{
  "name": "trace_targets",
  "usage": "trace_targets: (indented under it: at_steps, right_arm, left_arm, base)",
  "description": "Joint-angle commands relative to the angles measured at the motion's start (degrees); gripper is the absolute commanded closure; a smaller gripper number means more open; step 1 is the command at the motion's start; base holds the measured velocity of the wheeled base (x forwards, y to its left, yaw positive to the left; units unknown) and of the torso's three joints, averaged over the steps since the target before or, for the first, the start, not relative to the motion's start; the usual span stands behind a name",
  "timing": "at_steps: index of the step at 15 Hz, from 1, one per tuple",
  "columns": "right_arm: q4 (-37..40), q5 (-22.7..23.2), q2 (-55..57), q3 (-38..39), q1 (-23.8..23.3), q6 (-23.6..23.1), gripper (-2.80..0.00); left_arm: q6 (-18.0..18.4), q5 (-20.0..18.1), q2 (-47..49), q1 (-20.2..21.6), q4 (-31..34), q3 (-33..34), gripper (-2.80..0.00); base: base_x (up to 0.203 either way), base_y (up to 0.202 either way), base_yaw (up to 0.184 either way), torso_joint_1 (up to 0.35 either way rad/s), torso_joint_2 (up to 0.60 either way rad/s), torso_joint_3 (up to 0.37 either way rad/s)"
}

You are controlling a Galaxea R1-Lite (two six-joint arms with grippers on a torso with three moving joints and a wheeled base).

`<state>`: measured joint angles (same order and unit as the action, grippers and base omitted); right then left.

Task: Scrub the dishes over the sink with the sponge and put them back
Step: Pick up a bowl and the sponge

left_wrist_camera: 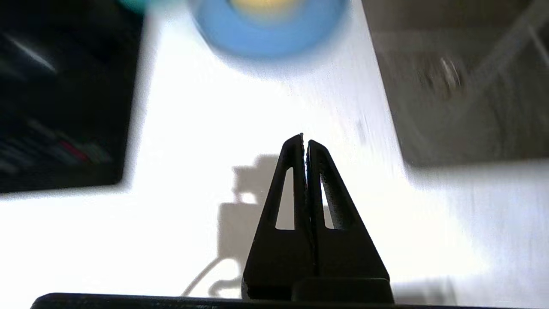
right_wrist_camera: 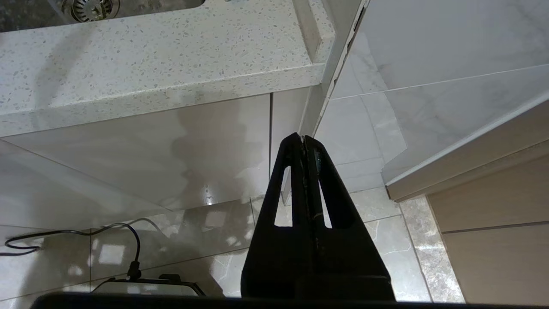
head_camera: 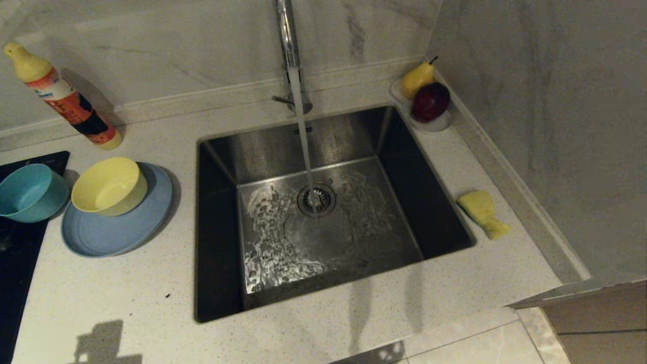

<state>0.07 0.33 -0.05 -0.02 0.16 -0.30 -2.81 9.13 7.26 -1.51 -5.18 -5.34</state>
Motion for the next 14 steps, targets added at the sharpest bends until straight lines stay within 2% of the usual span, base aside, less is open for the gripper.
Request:
trace_targets:
  at_steps: [1, 2, 5, 7, 9, 11, 12, 13, 14]
  right_arm:
    - [0.01, 0.02, 0.00, 0.02, 0.02, -0.05, 0.00]
    - [0.01, 0.02, -0.04, -0.06, 0.02, -0.05, 0.00]
    - [0.01, 0.02, -0.04, 0.02, 0.02, -0.05, 0.00]
    - [0.01, 0.02, -0.04, -0.06, 0.02, -0.05, 0.00]
    - [0.01, 0.02, -0.04, -0.06, 0.02, -0.05, 0.00]
    - [0.01, 0.02, -0.04, -0.06, 0.02, -0.05, 0.00]
    - [0.01, 0.02, -0.04, -0.05, 0.02, -0.05, 0.00]
    - [0.01, 0.02, -0.04, 0.02, 0.02, -0.05, 0.00]
    - [0.01, 0.02, -0.04, -0.06, 0.02, -0.05, 0.00]
  left_arm:
    - [-1.42, -5.26, -7.16, 0.17, 0.75, 5.92, 0.00]
    - [-1.76, -7.35, -7.33, 0.19, 1.82, 5.74, 0.00]
    - [-2.09, -7.51, -7.36, 0.19, 1.75, 5.86, 0.00]
    - [-6.89, -7.13, -7.43, 0.19, 1.75, 5.87, 0.00]
    - [-7.57, -6.84, -7.35, 0.19, 1.75, 5.95, 0.00]
    - [-4.83, -6.60, -7.29, 0.19, 2.03, 5.80, 0.00]
    - [0.75, -6.81, -7.32, 0.19, 1.90, 6.17, 0.00]
    - [4.23, -7.36, -7.34, 0.19, 1.35, 6.76, 0.00]
    - [3.59, -7.58, -7.40, 0.19, 0.89, 7.06, 0.00]
  base:
    - [0.000, 0.000, 0.000, 0.000, 0.00, 0.000]
    - [0.000, 0.000, 0.000, 0.000, 0.00, 0.000]
    - [0.000, 0.000, 0.000, 0.000, 0.00, 0.000]
    - [0.000, 0.000, 0.000, 0.000, 0.00, 0.000]
    - [0.000, 0.000, 0.000, 0.000, 0.00, 0.000]
    - [0.000, 0.000, 0.000, 0.000, 0.00, 0.000]
    - [0.000, 0.000, 0.000, 0.000, 0.00, 0.000]
    - [0.000, 0.000, 0.000, 0.000, 0.00, 0.000]
    - [0.000, 0.000, 0.000, 0.000, 0.00, 0.000]
